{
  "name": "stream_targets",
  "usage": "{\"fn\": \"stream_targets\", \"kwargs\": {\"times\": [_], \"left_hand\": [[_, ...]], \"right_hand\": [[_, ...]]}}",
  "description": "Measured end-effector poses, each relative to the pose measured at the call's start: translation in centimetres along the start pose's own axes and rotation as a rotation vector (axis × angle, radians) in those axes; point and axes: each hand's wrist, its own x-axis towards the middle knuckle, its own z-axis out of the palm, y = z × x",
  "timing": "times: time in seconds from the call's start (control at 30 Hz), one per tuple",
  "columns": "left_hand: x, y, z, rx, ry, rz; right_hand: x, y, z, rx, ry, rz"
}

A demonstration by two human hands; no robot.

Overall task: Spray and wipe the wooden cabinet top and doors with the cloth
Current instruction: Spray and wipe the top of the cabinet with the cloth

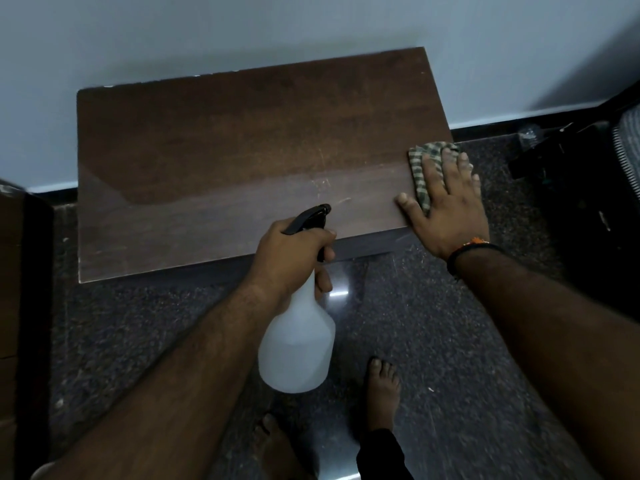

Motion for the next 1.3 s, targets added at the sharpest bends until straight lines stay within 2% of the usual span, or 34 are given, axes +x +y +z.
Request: {"fn": "stream_targets", "kwargs": {"times": [0.8,1.3], "left_hand": [[-2.9,-1.8,-8.0,-0.005,0.114,-0.032],[-3.0,-3.2,-8.2,-0.053,0.143,-0.025]], "right_hand": [[0.4,-0.5,0.4,-0.057,0.021,0.012],[0.4,-0.5,0.5,-0.073,0.020,0.008]]}}
